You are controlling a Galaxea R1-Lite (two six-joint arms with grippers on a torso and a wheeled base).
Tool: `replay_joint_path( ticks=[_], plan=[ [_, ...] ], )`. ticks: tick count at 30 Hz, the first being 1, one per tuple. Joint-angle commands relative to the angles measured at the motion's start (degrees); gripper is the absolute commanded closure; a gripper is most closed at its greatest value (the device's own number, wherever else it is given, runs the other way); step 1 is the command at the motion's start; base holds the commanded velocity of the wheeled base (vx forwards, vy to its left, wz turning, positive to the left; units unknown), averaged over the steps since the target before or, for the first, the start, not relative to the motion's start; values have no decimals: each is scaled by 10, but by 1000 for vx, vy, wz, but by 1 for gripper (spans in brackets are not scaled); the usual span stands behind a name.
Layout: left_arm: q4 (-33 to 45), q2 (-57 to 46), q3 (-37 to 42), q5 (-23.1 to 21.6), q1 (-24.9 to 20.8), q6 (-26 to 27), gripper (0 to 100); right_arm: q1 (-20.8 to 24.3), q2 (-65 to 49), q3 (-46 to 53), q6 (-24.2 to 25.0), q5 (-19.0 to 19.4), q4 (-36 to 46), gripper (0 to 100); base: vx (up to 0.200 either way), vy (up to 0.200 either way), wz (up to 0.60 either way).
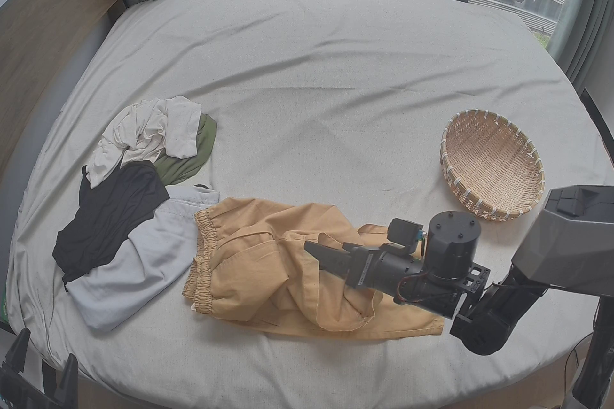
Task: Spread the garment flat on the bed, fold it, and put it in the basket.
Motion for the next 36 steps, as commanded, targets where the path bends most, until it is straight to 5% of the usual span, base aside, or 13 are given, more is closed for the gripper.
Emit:
replay_joint_path(
  ticks=[1,16,34,35,36],
  plan=[
    [0,-8,10,0,0,0,0,11,5,-43,1,0,35,0,0,0,0],
    [-1,-8,10,0,0,0,0,26,31,-173,1,-1,200,0,0,0,0],
    [-1,-8,10,0,0,0,0,32,79,-221,24,-3,203,0,0,0,0],
    [-1,-8,10,0,0,0,0,32,80,-222,25,-3,202,100,0,0,0],
    [-1,-8,10,0,0,0,0,32,81,-222,25,-3,202,100,0,0,0]
  ],
)
